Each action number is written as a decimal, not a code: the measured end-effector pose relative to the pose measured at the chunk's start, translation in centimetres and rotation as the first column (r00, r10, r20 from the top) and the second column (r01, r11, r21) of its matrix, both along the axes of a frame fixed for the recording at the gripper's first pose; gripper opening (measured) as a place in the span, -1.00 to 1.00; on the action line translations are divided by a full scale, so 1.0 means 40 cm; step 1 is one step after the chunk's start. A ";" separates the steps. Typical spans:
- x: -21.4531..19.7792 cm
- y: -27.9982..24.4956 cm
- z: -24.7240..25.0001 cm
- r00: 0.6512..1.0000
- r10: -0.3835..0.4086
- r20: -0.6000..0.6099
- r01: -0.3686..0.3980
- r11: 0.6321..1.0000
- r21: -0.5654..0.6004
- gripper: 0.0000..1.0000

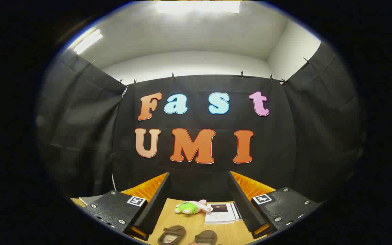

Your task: Open the storage box then place both shoes into the box .Put the left shoe in first, then the right shoe, with the right side of both shoes facing outward in a uniform manner.

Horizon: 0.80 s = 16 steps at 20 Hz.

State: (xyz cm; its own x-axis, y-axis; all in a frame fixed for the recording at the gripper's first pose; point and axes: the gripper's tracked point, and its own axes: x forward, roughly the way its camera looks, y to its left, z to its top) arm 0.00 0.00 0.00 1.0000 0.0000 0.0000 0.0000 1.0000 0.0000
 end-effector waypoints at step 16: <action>0.017 0.036 -0.003 0.999 0.045 -0.016 -0.044 0.999 0.022 0.96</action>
State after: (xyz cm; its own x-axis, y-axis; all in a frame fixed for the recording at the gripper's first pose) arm 0.70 1.44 -0.11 0.9989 0.0446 -0.0157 -0.0442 0.9988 0.0221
